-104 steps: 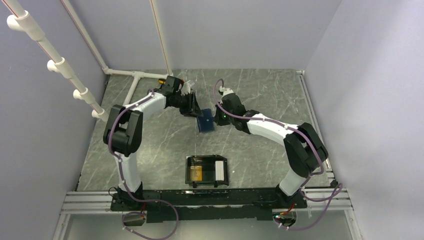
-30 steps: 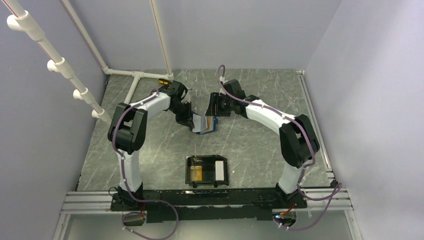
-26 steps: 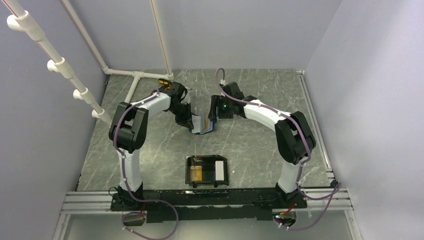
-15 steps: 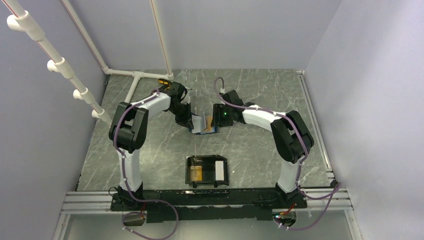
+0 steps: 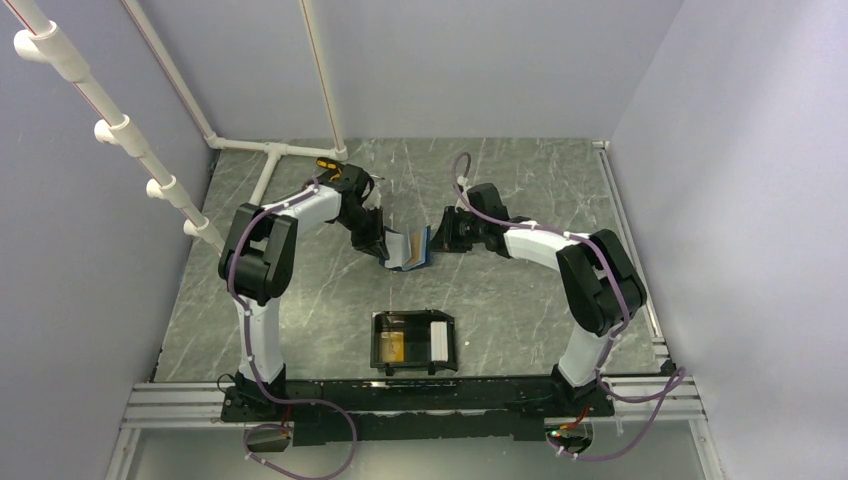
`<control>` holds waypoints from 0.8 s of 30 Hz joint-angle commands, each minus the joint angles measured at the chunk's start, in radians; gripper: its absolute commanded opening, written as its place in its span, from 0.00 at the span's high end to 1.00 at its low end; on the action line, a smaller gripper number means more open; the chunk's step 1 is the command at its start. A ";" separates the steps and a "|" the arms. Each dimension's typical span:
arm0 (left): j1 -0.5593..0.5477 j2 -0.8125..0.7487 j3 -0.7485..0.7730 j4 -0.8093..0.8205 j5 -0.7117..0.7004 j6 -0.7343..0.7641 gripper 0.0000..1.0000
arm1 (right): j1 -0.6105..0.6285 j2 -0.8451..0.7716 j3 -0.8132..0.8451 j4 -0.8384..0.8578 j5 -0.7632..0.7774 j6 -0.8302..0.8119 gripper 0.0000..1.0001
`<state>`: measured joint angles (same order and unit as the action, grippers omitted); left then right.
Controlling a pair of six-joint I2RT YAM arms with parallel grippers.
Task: Put the credit cards into the card holder
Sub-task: Open the card holder at the center of the board.
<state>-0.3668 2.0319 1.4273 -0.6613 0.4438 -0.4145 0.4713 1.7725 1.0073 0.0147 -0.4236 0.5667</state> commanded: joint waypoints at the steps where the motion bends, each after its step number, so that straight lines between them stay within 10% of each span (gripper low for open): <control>1: -0.002 0.023 0.009 0.026 0.085 0.002 0.99 | -0.005 -0.004 0.018 0.126 -0.083 0.019 0.91; 14: 0.026 -0.137 -0.058 0.134 0.099 0.050 0.18 | -0.001 -0.003 0.019 0.128 -0.100 0.025 1.00; 24: 0.006 -0.098 -0.040 0.197 0.178 0.019 0.03 | 0.011 -0.011 0.025 0.126 -0.098 0.025 1.00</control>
<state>-0.3443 1.9362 1.3621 -0.4957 0.5800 -0.3985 0.4744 1.7729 1.0077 0.0860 -0.5076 0.5919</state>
